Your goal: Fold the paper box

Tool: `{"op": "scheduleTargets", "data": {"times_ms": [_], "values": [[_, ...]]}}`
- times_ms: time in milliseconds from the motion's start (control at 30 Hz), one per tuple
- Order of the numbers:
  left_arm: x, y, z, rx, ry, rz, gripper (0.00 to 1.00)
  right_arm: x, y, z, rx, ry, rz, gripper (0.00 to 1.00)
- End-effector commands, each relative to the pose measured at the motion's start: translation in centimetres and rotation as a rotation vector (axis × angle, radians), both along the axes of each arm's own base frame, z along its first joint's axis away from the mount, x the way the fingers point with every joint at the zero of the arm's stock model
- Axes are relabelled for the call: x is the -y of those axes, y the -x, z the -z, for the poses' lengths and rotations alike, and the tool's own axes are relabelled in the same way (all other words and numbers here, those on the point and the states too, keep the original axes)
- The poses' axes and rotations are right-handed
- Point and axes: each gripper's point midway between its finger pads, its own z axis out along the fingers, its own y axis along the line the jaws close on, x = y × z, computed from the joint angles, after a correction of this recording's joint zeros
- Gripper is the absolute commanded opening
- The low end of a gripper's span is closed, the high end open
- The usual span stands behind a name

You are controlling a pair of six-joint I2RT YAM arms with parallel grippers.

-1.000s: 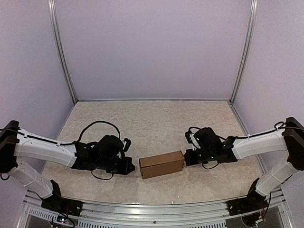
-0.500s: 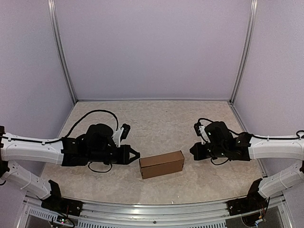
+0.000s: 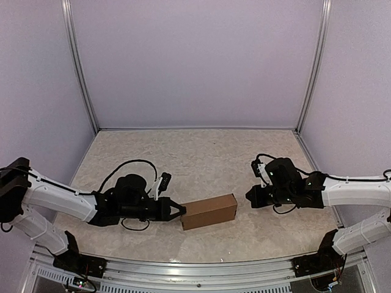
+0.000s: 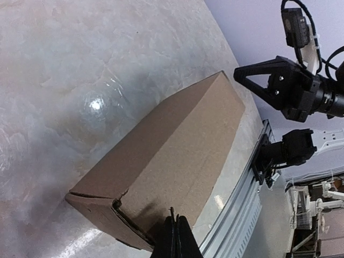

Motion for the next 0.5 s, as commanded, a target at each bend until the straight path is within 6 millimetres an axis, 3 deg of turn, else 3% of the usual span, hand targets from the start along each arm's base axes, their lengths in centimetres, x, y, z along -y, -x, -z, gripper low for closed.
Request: {"op": "scheduleTargets", "data": {"times_ms": [0,100,200,467], "values": [[-0.6,1.0,3.6,-0.095,0.040,0.005,0.00,0.5,0.4,1.1,-0.034,0.008,0.010,0.00],[-0.9,1.4,5.6,-0.148,0.040,0.003,0.00,0.3,0.4,1.1,-0.040,0.000,0.006,0.00],[-1.1,1.4,6.2,-0.160,0.033,0.002,0.00,0.1,0.4,0.8,-0.039,-0.006,0.005,0.00],[-0.4,1.0,4.1,-0.101,0.005,0.047,0.00,-0.1,0.3,-0.2,-0.026,-0.027,0.001,0.00]]}}
